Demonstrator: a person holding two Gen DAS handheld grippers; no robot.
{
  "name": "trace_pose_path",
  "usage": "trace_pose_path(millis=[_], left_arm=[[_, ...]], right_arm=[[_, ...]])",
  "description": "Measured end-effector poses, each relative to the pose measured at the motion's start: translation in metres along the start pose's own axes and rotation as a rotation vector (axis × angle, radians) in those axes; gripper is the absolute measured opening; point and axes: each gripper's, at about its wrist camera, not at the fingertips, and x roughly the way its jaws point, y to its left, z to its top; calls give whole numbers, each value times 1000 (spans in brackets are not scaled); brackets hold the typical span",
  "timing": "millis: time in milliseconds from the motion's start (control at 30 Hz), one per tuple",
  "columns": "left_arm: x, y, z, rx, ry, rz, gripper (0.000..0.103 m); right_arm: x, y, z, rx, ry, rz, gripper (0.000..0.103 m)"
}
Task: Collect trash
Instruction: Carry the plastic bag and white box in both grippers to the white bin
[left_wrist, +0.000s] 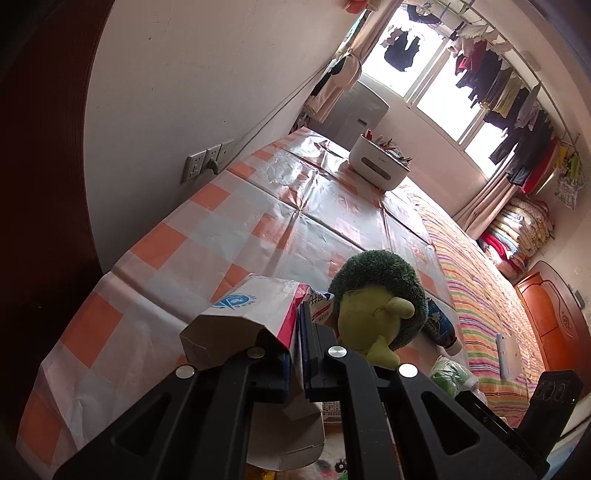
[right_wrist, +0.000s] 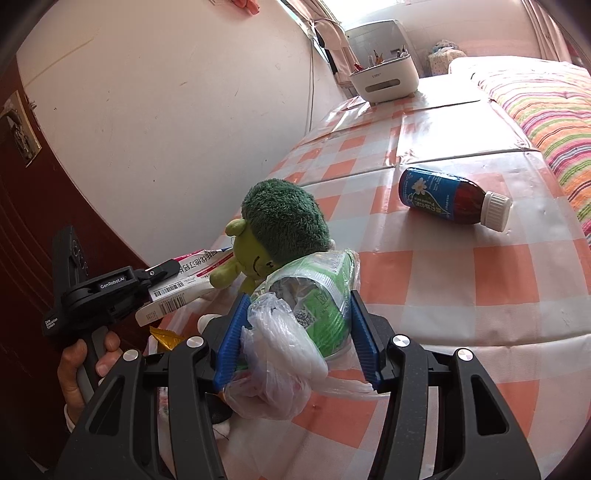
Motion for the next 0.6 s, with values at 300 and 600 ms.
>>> trace_pose_path(millis=[300, 600], left_arm=[[-30, -26, -8, 65, -97, -40, 4], [-43, -56, -17, 116, -142, -96, 4]], right_arm=[[-28, -9, -4, 2, -40, -10, 52], [-56, -22, -9, 16, -80, -31, 52]])
